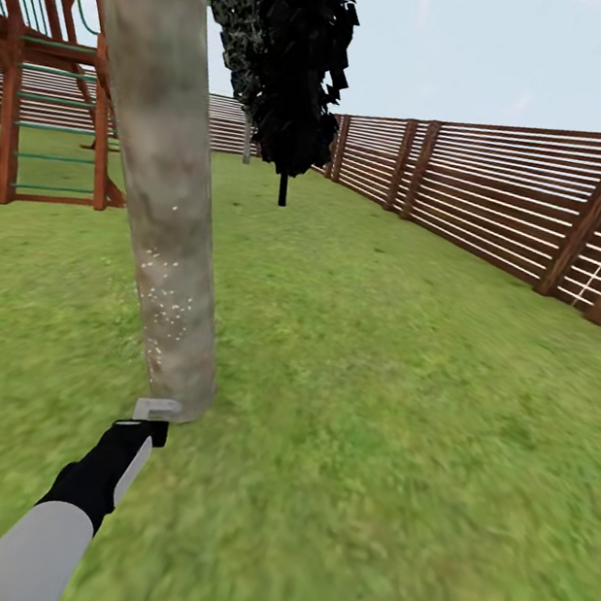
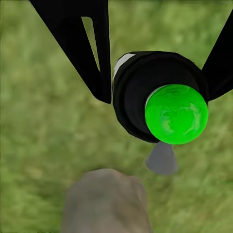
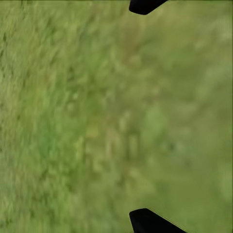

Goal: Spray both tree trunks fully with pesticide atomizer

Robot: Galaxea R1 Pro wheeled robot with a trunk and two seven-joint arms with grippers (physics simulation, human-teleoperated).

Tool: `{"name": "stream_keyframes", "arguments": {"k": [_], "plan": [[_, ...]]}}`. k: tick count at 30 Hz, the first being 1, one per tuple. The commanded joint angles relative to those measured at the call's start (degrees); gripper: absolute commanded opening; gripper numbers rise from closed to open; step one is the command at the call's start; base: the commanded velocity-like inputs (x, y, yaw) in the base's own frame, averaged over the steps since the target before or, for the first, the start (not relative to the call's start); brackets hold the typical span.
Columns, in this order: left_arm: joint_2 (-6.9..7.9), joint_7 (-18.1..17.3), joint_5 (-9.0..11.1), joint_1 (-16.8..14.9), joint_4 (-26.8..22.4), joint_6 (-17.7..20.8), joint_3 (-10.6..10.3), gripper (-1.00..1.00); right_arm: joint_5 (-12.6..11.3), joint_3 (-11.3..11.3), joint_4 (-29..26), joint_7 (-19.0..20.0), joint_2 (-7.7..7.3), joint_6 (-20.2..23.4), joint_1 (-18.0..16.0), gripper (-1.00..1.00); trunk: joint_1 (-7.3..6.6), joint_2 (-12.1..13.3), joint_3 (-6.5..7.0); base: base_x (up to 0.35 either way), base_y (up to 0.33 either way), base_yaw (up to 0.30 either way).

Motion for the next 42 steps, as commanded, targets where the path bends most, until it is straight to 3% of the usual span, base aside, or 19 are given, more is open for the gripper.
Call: {"name": "stream_keyframes", "arguments": {"k": [1,8,12,19,21,24,26,42], "plan": [[-0.03,-0.03,0.03,0.02,-0.01,0.00,-0.01,-1.00,0.00,0.01,0.00,0.01,0.00,0.01,0.01,1.00,0.00,0.00,0.00,0.230,-0.197,0.277],[-0.26,-0.32,0.21,0.06,0.03,0.08,-0.12,-1.00,0.00,-0.01,0.00,0.00,0.00,-0.01,0.00,1.00,0.00,0.00,0.00,0.194,-0.215,0.154],[-0.64,-1.27,0.43,0.06,0.00,5.33,-0.25,-1.00,0.00,-0.02,0.00,0.00,0.00,-0.06,0.00,1.00,0.00,0.00,0.00,0.026,-0.231,0.003],[0.33,-2.76,0.56,0.01,0.16,6.53,-0.18,-1.00,0.00,-0.02,0.00,0.00,0.00,-0.07,0.00,1.00,0.00,0.00,0.00,0.001,-0.019,0.002],[1.28,-4.88,0.50,-0.02,0.27,7.02,-0.08,-1.00,0.00,-0.02,0.01,0.00,0.00,-0.05,0.01,1.00,0.00,0.00,0.00,0.000,0.000,0.087],[4.41,-13.58,0.23,-0.03,1.56,7.19,-0.16,-1.00,0.00,-0.02,0.05,0.00,0.00,-0.01,0.00,1.00,0.00,0.00,0.00,0.000,0.000,0.221],[4.73,-15.30,-0.06,-0.03,1.97,6.62,-0.61,-1.00,0.00,-0.02,0.08,0.00,0.00,-0.02,0.00,1.00,0.00,0.00,0.00,0.000,0.000,0.270],[4.35,-15.21,-0.39,-0.03,2.18,6.47,-0.87,-1.00,0.00,-0.02,0.09,0.00,0.00,-0.07,0.00,1.00,0.00,0.00,0.00,0.040,-0.156,0.059]]}}
